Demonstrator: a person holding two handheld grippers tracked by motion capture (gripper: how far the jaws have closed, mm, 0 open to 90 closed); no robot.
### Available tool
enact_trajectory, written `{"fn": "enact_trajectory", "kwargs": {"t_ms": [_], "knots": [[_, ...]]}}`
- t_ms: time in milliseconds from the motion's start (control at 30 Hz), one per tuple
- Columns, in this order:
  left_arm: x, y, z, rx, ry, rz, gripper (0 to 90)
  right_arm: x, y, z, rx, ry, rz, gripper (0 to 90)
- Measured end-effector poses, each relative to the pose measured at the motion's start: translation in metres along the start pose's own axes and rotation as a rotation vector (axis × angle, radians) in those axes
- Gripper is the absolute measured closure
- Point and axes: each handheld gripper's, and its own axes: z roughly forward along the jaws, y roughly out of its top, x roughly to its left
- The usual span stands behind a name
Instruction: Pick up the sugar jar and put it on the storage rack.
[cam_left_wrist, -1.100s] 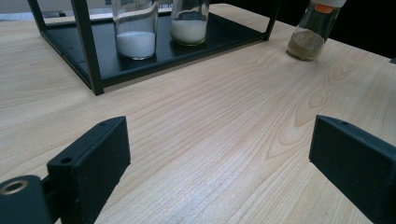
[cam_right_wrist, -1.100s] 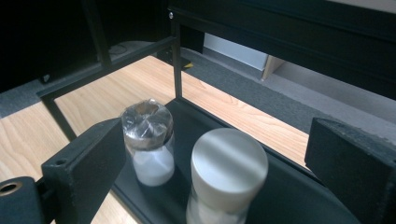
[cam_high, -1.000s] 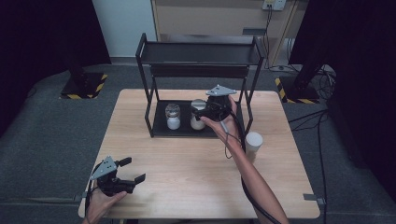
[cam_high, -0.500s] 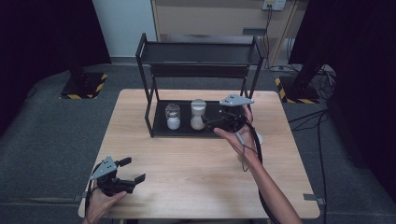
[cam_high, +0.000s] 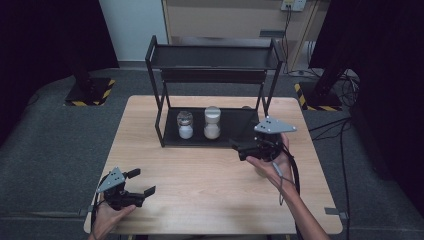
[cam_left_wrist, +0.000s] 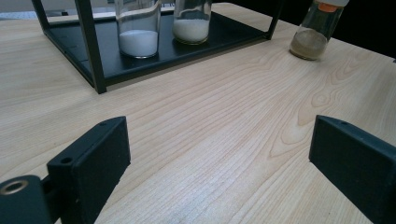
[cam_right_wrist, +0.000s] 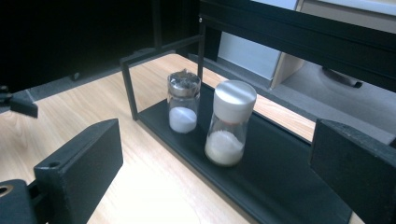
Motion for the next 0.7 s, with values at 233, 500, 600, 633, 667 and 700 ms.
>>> {"fn": "enact_trajectory", "kwargs": {"t_ms": [233, 500, 600, 633, 667, 700], "knots": [[-0.001, 0.0, 0.0, 0.0, 0.002, 0.003, 4.3, 0.005, -0.021, -0.028, -0.016, 0.001, 0.014, 3.1], [-0.001, 0.001, 0.0, 0.006, 0.004, 0.005, 4.4, 0.011, -0.048, -0.05, -0.004, -0.038, 0.037, 3.1], [-0.001, 0.001, 0.001, 0.006, 0.003, 0.005, 4.4, 0.014, -0.059, -0.057, 0.001, -0.057, 0.038, 3.0], [-0.001, 0.001, 0.001, 0.006, 0.003, 0.006, 4.4, 0.014, -0.063, -0.059, 0.0, -0.057, 0.046, 3.0], [-0.001, 0.001, 0.001, 0.007, 0.003, 0.006, 4.3, 0.014, -0.067, -0.061, 0.001, -0.059, 0.053, 3.0], [-0.001, 0.001, 0.0, 0.007, 0.003, 0.006, 4.3, 0.015, -0.07, -0.063, 0.003, -0.063, 0.052, 3.0]]}}
